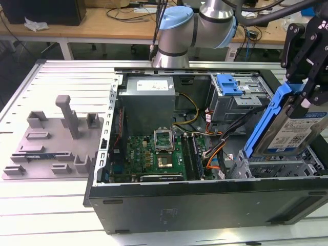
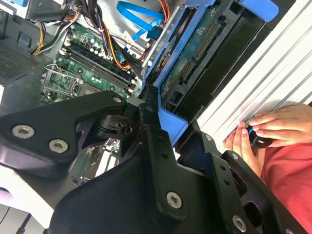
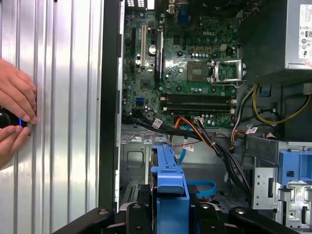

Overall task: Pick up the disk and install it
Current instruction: 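Insert the disk into the insertion slot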

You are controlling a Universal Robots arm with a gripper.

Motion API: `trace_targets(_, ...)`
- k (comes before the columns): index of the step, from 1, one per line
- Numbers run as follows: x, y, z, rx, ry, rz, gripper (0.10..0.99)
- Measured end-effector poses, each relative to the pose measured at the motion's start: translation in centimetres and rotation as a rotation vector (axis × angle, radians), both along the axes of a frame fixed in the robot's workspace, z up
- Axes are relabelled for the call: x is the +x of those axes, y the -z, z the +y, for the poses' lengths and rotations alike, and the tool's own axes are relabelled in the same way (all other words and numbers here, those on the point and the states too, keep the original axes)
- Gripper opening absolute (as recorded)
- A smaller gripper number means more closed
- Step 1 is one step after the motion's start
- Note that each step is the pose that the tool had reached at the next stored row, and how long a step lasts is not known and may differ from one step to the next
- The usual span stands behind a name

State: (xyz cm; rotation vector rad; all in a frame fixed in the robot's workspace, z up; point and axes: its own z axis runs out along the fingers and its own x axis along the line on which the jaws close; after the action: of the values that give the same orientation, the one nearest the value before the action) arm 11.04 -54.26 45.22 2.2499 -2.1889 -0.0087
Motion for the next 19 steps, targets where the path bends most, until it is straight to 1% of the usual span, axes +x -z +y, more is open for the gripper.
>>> trace_targets(4, 0.12, 0.21, -0.08, 0.002, 0.0, 0.0, 0.369)
trace_targets(10, 0.13, 0.45, -0.19, 0.002, 0.002, 0.0, 0.369)
trace_targets(13, 0.06, 0.82, -0.19, 0.002, 0.018, 0.0, 0.369)
trace_targets(19, 0.06, 1.46, -0.19, 0.002, 0.019, 0.0, 0.369)
